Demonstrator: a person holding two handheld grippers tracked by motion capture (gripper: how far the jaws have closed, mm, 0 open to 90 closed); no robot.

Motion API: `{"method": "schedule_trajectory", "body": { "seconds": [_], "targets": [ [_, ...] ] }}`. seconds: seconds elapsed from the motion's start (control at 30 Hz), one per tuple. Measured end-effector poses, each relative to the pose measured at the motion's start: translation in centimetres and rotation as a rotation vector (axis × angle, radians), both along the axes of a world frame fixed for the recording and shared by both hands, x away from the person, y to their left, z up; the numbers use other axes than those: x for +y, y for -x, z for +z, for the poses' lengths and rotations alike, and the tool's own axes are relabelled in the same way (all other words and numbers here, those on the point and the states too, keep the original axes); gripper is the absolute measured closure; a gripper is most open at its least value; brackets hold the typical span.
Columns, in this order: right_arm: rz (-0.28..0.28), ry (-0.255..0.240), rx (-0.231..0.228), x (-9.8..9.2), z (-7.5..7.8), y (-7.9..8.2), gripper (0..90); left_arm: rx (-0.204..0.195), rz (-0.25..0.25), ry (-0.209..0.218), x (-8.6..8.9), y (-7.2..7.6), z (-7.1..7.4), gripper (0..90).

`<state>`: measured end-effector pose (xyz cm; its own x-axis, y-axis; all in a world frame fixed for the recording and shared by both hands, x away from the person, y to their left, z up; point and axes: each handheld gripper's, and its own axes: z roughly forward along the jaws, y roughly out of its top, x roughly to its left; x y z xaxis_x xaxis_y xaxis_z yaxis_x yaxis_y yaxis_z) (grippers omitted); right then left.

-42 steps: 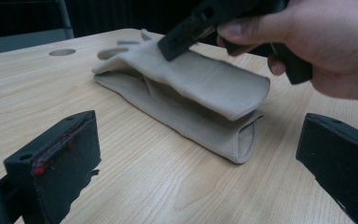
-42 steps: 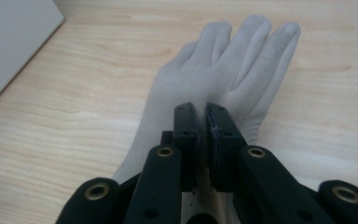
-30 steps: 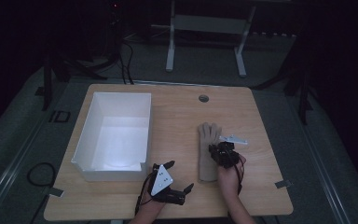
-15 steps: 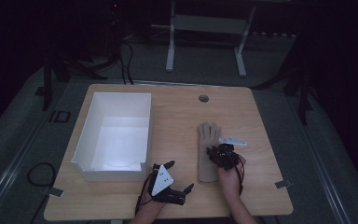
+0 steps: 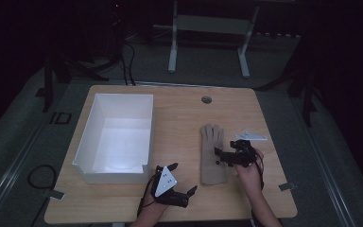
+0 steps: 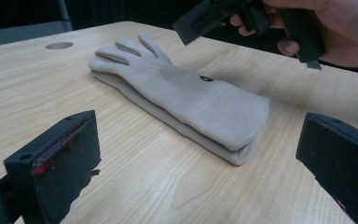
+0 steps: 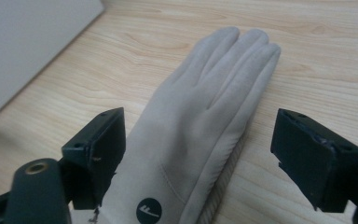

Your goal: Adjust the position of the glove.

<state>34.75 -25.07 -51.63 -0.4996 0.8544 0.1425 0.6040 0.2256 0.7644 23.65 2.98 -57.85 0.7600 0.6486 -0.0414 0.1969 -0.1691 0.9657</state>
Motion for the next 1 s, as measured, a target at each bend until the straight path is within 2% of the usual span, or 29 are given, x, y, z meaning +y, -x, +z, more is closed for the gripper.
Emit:
{"method": "schedule_trajectory", "body": {
  "seconds": [0.07, 0.1, 0.13, 0.17, 0.2, 0.23, 0.27, 0.3, 0.4, 0.47, 0.53, 0.6, 0.67, 0.7, 0.73, 0.77, 0.8, 0.83, 0.87, 0.9, 0.97, 1.0],
  "targets": [
    [0.037, -0.027, 0.01, -0.6, -0.1, -0.2, 18.8, 0.013, -0.026, 0.0, -0.5, -0.1, 0.0, 0.0],
    [0.037, -0.027, 0.01, -0.6, -0.1, -0.2, 18.8, 0.013, -0.026, 0.0, -0.5, -0.1, 0.0, 0.0],
    [0.073, -0.025, -0.009, -1.0, -0.2, -0.3, 18.7, 0.023, -0.051, 0.012, -0.7, -0.1, 0.1, 0.0],
    [0.073, -0.025, -0.009, -1.0, -0.2, -0.3, 18.7, 0.023, -0.051, 0.012, -0.7, -0.1, 0.1, 0.1],
    [0.105, -0.006, -0.044, -1.3, -0.2, -0.2, 18.0, 0.028, -0.074, 0.022, -1.0, -0.2, 0.4, 0.1],
    [0.105, -0.006, -0.044, -1.3, -0.2, -0.2, 18.0, 0.028, -0.074, 0.022, -1.0, -0.2, 0.4, 0.1],
    [0.126, -0.005, -0.034, -1.5, -0.1, -0.2, 18.3, -0.007, -0.085, 0.003, -1.4, -0.2, 0.6, 0.1],
    [0.134, -0.006, -0.018, -1.7, 0.0, -0.2, 18.2, -0.015, -0.093, -0.009, -1.6, -0.2, 0.7, 0.1],
    [0.128, 0.002, 0.004, -2.3, 0.2, -0.2, 12.1, -0.012, -0.107, -0.028, -2.0, -0.3, 0.9, 0.1],
    [0.121, 0.001, 0.006, -2.6, 0.5, -0.3, 10.4, 0.042, -0.13, -0.067, -2.5, -0.8, 1.1, 1.5],
    [0.116, -0.016, -0.01, -2.9, 0.6, -0.3, 10.4, 0.055, -0.139, -0.073, -2.7, -1.0, 1.2, 2.0],
    [0.12, -0.016, -0.011, -3.0, 0.6, -0.3, 10.4, 0.075, -0.182, -0.067, -3.0, -1.3, 1.3, 2.0],
    [0.118, -0.034, -0.008, -3.1, 0.7, -0.4, 13.6, 0.09, -0.157, -0.105, -3.6, -1.6, 1.5, 11.1],
    [0.118, -0.034, -0.008, -3.1, 0.7, -0.4, 13.6, 0.083, -0.181, -0.117, -3.8, -1.7, 1.6, 11.1],
    [0.118, -0.032, -0.016, -3.2, 0.8, -0.6, 17.5, 0.081, -0.223, -0.133, -3.9, -1.8, 1.6, 13.3],
    [0.114, -0.031, -0.024, -3.1, 0.9, -0.7, 18.4, 0.063, -0.274, -0.211, -4.5, -2.2, 1.7, 15.9],
    [0.114, -0.031, -0.024, -3.1, 0.9, -0.7, 18.4, 0.063, -0.274, -0.211, -4.5, -2.2, 1.7, 18.5],
    [0.12, -0.044, -0.022, -3.1, 0.9, -1.0, 24.4, 0.031, -0.308, -0.271, -5.1, -2.6, 1.7, 21.9],
    [0.12, -0.044, -0.022, -3.1, 0.9, -1.0, 24.4, 0.031, -0.308, -0.271, -5.1, -2.6, 1.7, 24.7],
    [0.121, -0.044, -0.031, -3.0, 0.9, -1.5, 32.6, 0.026, -0.33, -0.3, -5.3, -3.1, 1.7, 29.9],
    [0.119, -0.061, -0.024, -2.9, 0.9, -1.9, 35.8, 0.019, -0.358, -0.332, -5.5, -3.8, 1.7, 35.6],
    [0.119, -0.061, -0.024, -2.9, 0.9, -1.9, 35.8, 0.027, -0.372, -0.339, -5.6, -4.1, 1.6, 35.6]
  ]
}}
